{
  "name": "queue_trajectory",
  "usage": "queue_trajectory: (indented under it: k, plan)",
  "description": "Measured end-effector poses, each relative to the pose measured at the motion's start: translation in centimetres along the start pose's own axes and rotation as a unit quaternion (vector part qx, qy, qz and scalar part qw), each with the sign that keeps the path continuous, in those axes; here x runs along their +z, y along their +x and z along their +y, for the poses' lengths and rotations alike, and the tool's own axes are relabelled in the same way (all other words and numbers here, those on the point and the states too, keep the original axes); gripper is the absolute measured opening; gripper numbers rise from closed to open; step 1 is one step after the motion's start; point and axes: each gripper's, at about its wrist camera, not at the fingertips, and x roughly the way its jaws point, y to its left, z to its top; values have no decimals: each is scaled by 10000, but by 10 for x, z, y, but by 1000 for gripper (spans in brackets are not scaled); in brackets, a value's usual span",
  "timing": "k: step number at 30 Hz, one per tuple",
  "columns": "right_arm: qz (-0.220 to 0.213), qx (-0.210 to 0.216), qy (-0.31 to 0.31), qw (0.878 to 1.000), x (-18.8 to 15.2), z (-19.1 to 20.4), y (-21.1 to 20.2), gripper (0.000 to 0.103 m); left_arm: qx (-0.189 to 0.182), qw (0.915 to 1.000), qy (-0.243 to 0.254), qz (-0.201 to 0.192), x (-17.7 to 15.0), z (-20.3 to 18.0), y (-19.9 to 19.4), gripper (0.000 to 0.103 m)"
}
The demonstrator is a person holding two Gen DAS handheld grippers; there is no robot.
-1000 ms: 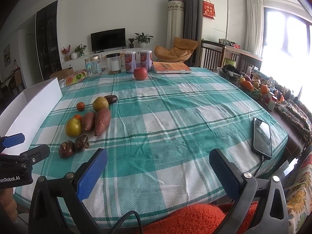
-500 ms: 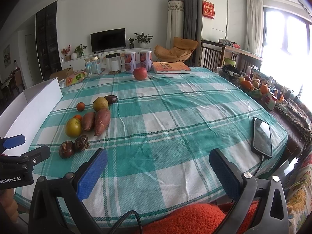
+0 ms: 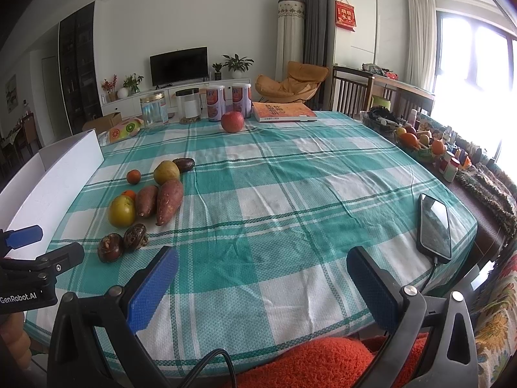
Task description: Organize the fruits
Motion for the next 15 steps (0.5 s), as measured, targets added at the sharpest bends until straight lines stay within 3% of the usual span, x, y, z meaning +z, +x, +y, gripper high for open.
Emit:
queue_trajectory:
  k: [8,12,15]
  plan:
    - [180,84,-170,9997,7,1,0,103,-6,10000,-10,-10,1,2,0,100]
    - [1064,-181,-1298,9856,41,10,-14,103,-122,9998,-149,-8,7,8,-6,100]
    - [847,-348,-1988,9758,50,22,-40,103,-202,9997,-130,86,8,4,-7,100]
